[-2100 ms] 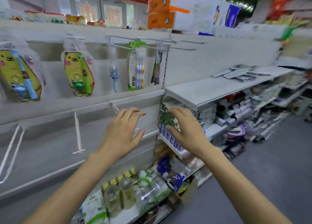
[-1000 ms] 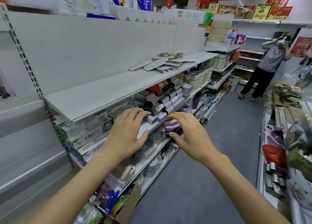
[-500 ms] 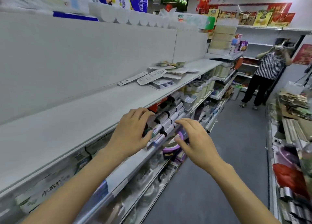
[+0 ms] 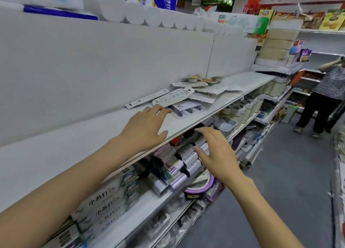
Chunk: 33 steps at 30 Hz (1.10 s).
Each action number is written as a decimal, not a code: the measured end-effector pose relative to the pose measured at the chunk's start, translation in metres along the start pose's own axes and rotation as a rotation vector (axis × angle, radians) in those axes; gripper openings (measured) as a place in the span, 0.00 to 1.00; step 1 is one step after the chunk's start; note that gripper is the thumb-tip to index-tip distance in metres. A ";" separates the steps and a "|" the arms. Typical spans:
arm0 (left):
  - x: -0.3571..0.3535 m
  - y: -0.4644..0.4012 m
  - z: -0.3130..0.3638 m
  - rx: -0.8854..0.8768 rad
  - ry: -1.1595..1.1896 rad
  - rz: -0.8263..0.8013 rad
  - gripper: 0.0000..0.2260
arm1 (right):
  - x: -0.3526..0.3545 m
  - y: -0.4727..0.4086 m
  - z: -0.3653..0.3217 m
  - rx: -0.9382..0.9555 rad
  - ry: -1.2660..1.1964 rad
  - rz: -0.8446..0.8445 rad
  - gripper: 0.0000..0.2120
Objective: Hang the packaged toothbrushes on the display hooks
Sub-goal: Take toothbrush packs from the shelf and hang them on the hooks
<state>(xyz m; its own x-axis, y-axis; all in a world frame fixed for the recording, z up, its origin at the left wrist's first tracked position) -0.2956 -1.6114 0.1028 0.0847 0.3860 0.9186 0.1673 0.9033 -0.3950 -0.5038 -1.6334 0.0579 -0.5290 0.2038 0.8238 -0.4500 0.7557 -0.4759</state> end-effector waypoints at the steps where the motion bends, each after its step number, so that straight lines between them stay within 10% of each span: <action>1: -0.006 -0.016 -0.001 0.014 -0.006 -0.012 0.28 | -0.003 -0.013 0.011 0.004 -0.005 0.000 0.23; 21: -0.109 -0.205 -0.047 0.521 -0.236 -0.107 0.23 | -0.061 -0.239 0.214 0.102 -0.054 -0.038 0.27; 33: -0.049 -0.147 -0.079 0.767 -0.068 0.259 0.10 | -0.026 -0.256 0.186 0.112 -0.283 0.292 0.10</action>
<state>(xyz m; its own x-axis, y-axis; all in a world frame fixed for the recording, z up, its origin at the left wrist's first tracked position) -0.2464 -1.7779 0.1148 -0.0355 0.5884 0.8078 -0.5710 0.6515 -0.4996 -0.5084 -1.9482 0.1015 -0.8157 0.2088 0.5394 -0.3187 0.6160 -0.7204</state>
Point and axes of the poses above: each hand's wrist, its own y-axis away from the middle knuckle, its own x-axis out of the back of the hand, z = x × y, the point moved 6 cm from there along -y, towards the middle knuckle, and after that the axes turned 1 degree about -x, right-handed, at the moved point
